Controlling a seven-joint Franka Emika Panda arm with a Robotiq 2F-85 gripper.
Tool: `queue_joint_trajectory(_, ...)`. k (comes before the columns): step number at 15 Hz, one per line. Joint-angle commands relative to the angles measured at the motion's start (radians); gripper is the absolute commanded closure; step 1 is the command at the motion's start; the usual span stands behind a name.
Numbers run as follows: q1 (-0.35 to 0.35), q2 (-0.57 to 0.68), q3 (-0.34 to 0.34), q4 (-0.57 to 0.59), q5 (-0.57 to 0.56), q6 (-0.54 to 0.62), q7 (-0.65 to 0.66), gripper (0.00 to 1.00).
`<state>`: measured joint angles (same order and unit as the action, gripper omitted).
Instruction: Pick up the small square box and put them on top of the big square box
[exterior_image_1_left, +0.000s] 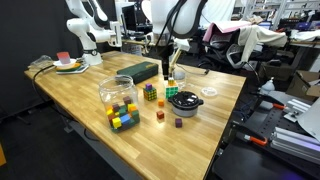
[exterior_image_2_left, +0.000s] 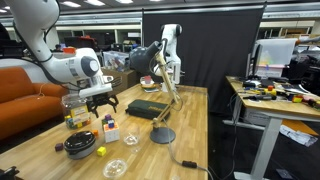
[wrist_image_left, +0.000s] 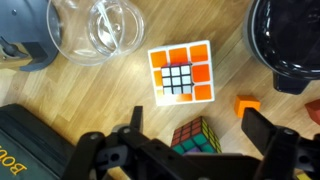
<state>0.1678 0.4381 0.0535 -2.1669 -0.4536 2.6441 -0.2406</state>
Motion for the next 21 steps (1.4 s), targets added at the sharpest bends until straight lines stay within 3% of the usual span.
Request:
queue_joint_trajectory(1,-0.013,-0.075,0.031,-0.094,0.024,0.047,-0.011,0.00)
queue_joint_trajectory(8,-0.013,-0.132,0.141,-0.244,0.080,0.141,-0.085,0.00)
queue_joint_trajectory(9,0.011,-0.104,0.114,-0.208,0.059,0.113,-0.038,0.00)
queue_joint_trajectory(16,0.006,-0.114,0.127,-0.222,0.065,0.119,-0.059,0.00)
queue_joint_trajectory(21,0.010,-0.029,0.161,-0.187,0.071,0.141,-0.121,0.00)
